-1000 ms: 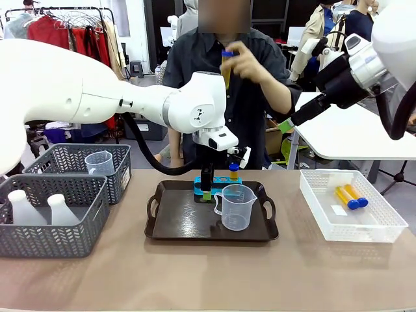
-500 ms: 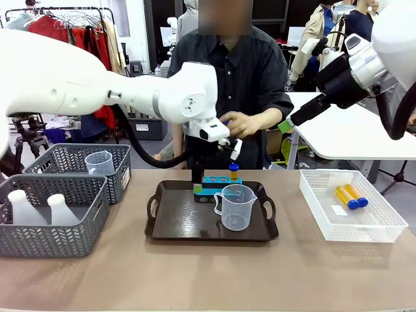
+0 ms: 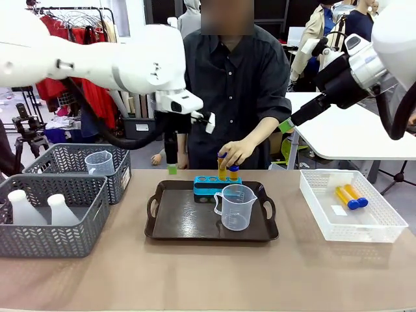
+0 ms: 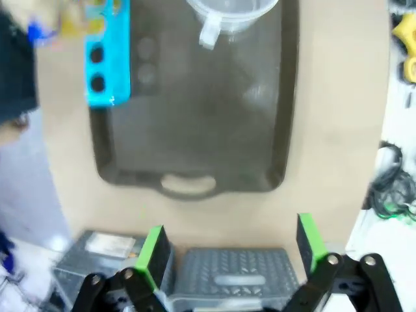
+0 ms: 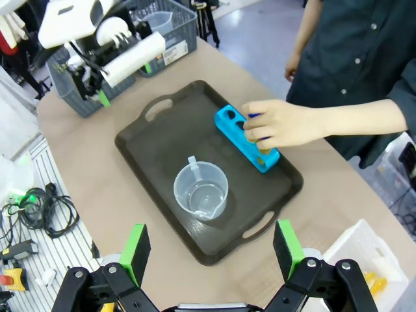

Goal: Prepare the laboratory tools.
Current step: Pick up one Small flask and place it on the Handle tray.

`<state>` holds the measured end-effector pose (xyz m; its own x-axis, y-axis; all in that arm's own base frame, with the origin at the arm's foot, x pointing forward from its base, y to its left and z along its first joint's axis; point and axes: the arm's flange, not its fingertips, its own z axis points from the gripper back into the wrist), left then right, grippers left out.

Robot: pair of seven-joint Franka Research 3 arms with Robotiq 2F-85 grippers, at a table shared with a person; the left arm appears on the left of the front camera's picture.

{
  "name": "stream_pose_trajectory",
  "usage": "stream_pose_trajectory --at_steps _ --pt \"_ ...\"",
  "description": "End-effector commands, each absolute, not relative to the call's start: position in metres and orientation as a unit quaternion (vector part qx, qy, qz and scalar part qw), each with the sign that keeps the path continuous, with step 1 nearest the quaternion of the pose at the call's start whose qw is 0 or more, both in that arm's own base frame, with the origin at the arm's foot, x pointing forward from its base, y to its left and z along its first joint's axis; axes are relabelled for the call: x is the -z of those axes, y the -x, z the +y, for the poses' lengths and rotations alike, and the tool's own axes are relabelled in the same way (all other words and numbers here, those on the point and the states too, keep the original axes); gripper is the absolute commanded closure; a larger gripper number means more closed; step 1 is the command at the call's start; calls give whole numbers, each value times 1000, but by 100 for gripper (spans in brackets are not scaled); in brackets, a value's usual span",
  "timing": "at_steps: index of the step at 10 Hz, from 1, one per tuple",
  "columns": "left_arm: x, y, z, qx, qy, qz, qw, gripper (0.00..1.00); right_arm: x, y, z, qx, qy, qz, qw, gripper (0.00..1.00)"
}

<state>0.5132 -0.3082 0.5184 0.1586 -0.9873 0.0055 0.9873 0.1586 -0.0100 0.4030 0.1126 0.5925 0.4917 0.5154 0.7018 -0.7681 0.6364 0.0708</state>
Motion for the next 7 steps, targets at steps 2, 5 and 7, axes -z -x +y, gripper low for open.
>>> stream_pose_trajectory --at_steps 2,5,7 --pt "-544 -490 -267 520 -9 27 853 0 -594 -403 113 -381 -195 -331 841 0" --pt "-559 -465 -215 374 -11 10 927 0 -594 -403 113 -381 -195 -331 841 0" --pt "-554 -453 -186 292 -14 1 956 0 -594 -403 113 -381 -195 -331 841 0"
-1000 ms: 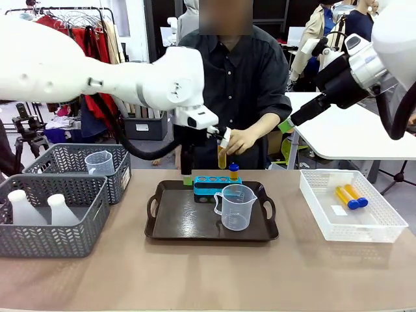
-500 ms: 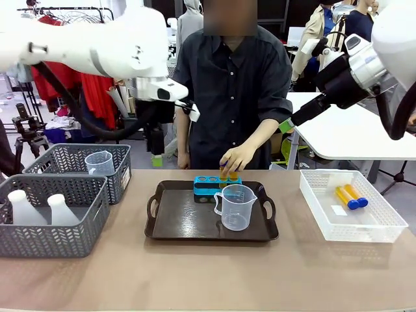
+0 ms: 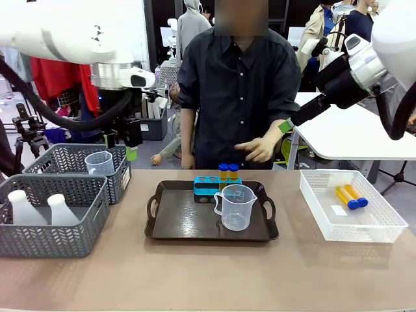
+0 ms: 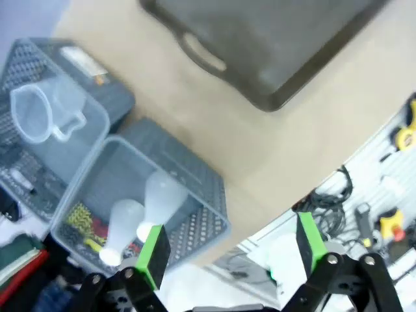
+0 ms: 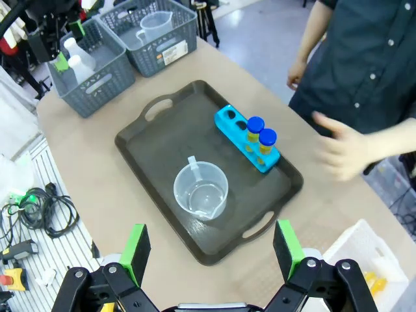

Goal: Prepare the laboratory tools.
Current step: Pick up one Small flask and place it on the Handle tray.

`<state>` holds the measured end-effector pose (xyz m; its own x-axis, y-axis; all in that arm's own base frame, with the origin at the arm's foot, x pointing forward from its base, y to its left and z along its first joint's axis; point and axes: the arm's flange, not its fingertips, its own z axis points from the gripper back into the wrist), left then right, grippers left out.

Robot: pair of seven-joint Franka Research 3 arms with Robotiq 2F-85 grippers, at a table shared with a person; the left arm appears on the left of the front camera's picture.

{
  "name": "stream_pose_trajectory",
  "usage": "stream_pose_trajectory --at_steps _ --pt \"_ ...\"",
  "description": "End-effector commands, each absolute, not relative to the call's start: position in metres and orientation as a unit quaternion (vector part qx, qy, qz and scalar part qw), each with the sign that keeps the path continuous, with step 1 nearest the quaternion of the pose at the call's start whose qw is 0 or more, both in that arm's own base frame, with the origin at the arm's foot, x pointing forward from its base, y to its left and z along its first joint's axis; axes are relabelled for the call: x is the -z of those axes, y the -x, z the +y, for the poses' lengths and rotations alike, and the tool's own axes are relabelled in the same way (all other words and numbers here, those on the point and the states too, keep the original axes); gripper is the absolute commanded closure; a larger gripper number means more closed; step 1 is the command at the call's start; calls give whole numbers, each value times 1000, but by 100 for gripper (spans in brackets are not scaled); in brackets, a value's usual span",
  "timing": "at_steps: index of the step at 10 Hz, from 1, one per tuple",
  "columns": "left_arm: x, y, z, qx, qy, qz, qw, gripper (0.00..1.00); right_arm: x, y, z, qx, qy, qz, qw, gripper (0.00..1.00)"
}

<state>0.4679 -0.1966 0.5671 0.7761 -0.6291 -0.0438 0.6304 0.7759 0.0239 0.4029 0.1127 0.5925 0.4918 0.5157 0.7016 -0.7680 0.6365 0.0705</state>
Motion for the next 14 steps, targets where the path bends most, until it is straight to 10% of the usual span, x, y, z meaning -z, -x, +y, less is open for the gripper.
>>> stream_pose_trajectory --at_steps 1,14 --pt "-548 -448 -171 249 -19 4 968 0 -594 -403 113 -381 -195 -331 841 0" --pt "-518 -428 -118 126 -30 8 992 0 -594 -403 113 -381 -195 -331 841 0"
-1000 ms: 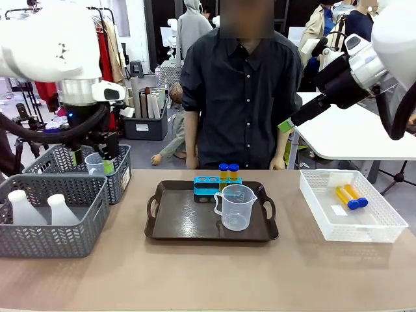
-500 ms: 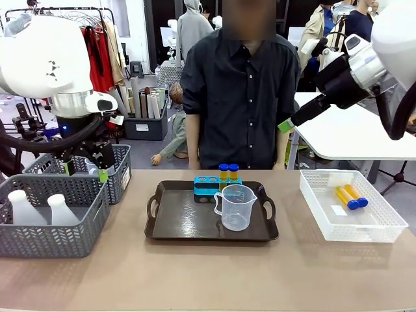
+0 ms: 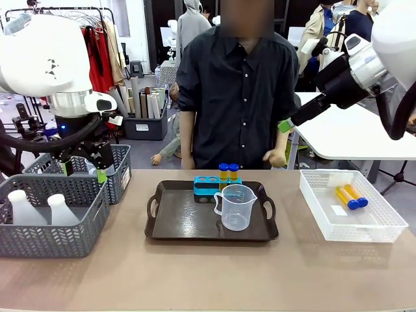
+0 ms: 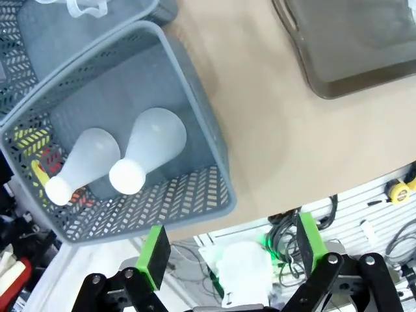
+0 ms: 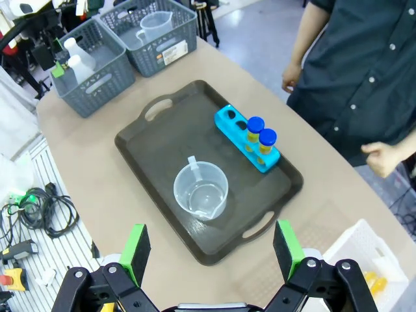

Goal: Prepare the laboratory tools.
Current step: Pick up one Small flask and place it on the Handle tray.

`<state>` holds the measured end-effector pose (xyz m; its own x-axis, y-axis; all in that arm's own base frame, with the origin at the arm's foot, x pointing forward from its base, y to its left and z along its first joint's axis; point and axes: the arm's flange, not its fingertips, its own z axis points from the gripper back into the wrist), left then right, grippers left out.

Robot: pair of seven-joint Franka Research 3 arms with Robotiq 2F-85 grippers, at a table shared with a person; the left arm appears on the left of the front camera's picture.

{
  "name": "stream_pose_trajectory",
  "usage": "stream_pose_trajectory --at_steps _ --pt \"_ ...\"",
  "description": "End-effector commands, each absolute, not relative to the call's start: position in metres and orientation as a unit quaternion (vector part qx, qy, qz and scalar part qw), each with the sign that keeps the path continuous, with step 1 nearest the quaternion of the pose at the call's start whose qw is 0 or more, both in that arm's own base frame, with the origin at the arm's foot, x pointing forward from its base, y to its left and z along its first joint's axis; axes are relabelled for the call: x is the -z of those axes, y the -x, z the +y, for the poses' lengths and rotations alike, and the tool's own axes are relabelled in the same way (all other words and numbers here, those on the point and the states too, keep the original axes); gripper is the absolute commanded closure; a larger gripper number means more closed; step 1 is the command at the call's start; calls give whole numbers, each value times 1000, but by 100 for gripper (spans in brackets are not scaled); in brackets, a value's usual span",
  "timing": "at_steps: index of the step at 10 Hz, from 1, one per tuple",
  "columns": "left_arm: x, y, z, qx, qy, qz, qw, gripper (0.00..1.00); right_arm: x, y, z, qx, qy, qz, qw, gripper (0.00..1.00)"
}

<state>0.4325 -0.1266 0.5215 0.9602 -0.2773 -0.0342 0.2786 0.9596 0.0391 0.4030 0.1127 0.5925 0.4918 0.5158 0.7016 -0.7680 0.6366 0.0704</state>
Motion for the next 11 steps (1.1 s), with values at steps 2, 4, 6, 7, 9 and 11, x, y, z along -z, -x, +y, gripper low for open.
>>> stream_pose_trajectory --at_steps 2,4,6,7,9,11 --pt "-508 -417 -87 72 -44 -8 996 0 -594 -403 113 -381 -195 -331 841 0" --pt "-489 -416 -68 39 -65 -17 997 0 -594 -403 113 -381 -195 -331 841 0" --pt "-470 -422 -55 30 -57 -15 998 0 -594 -403 113 -381 -195 -331 841 0" --pt "-460 -427 -50 17 -59 -20 998 0 -594 -403 113 -381 -195 -331 841 0" --pt "-442 -439 -43 9 -56 -31 998 0 -594 -403 113 -381 -195 -331 841 0" --pt "-434 -443 -39 -4 -53 -26 998 0 -594 -403 113 -381 -195 -331 841 0"
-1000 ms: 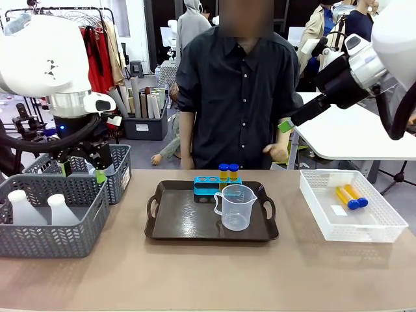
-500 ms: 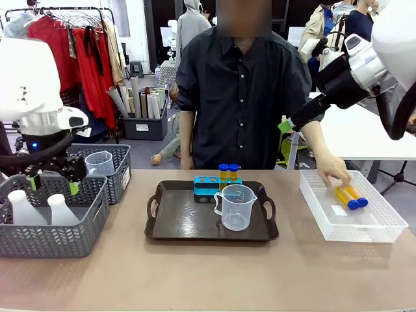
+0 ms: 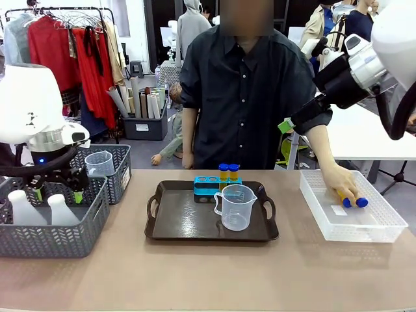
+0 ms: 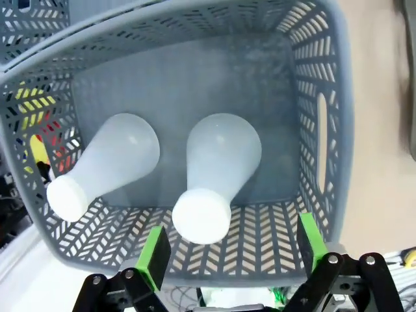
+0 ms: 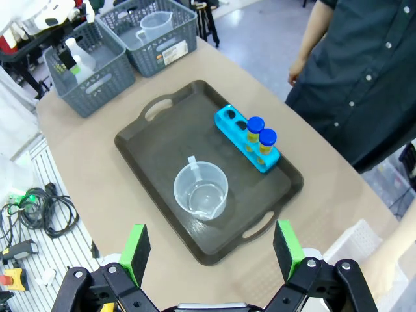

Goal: Prepare the laboratory tools.
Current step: Pick up one Small flask and place it on the Handle tray.

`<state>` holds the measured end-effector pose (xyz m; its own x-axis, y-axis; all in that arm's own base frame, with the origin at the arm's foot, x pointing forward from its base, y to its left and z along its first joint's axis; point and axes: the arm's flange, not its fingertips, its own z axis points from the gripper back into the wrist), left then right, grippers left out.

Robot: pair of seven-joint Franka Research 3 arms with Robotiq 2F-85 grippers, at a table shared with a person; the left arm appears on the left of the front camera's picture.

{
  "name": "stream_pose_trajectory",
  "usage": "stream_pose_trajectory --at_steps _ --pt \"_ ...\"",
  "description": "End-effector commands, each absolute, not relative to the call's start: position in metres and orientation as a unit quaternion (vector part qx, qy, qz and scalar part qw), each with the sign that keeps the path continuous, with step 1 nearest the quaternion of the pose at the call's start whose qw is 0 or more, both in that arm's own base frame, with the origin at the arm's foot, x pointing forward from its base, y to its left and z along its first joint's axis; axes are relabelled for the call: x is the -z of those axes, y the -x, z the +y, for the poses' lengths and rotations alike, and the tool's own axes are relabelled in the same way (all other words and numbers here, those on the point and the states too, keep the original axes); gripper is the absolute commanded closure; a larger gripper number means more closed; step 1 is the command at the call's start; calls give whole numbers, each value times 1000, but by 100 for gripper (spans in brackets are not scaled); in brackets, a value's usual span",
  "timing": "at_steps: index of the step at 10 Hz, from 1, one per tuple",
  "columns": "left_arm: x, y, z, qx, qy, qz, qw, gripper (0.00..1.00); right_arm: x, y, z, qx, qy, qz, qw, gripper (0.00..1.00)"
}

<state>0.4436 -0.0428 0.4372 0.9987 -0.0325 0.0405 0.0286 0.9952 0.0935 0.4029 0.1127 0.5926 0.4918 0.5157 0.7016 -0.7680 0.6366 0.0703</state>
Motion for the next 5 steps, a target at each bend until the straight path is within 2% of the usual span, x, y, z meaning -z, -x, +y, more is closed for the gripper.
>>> stream_pose_trajectory --at_steps 1,4,5 --pt "-428 -449 -34 -8 -55 -25 998 0 -594 -403 113 -381 -195 -331 841 0" --pt "-413 -452 -28 -10 -39 -13 999 0 -594 -403 113 -381 -195 -331 841 0" --pt "-410 -453 -28 -11 -35 -14 999 19 -594 -403 113 -381 -195 -331 841 0"
